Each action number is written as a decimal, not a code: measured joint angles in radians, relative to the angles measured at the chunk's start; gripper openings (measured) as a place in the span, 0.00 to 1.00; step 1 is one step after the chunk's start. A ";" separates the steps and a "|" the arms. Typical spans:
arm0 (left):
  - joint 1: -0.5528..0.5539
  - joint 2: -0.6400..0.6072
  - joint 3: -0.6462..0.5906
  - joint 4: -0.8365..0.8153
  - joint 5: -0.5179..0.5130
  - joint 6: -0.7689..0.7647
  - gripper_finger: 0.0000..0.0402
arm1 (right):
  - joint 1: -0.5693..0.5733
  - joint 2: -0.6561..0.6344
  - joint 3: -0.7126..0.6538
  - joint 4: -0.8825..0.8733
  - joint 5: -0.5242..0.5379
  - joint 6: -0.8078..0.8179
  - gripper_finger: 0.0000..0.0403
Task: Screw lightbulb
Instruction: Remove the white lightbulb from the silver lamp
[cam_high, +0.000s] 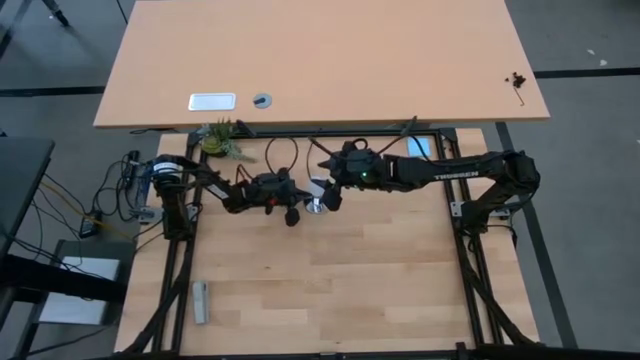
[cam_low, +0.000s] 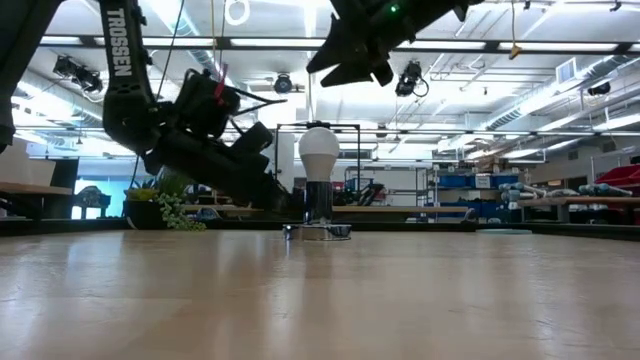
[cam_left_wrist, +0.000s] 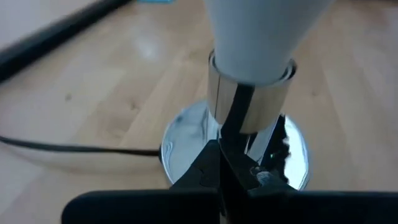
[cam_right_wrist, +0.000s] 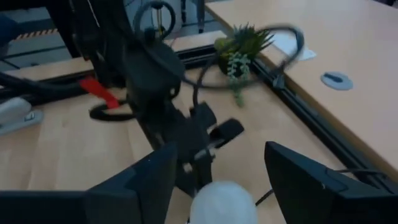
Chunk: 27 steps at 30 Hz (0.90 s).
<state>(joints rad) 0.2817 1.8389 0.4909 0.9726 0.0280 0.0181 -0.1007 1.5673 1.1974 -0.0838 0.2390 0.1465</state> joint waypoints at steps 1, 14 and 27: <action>0.000 0.000 0.011 -0.030 0.000 0.001 0.00 | -0.001 0.000 0.007 -0.002 0.000 0.000 0.63; 0.000 0.000 0.030 -0.104 0.010 -0.003 0.00 | -0.027 0.001 0.121 -0.237 -0.054 0.121 0.62; -0.014 0.094 0.085 -0.056 0.074 -0.005 0.00 | -0.027 0.002 0.143 -0.315 -0.068 0.081 0.63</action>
<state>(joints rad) 0.2677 1.9330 0.5762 0.9170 0.1016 0.0127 -0.1280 1.5688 1.3399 -0.3988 0.1707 0.2272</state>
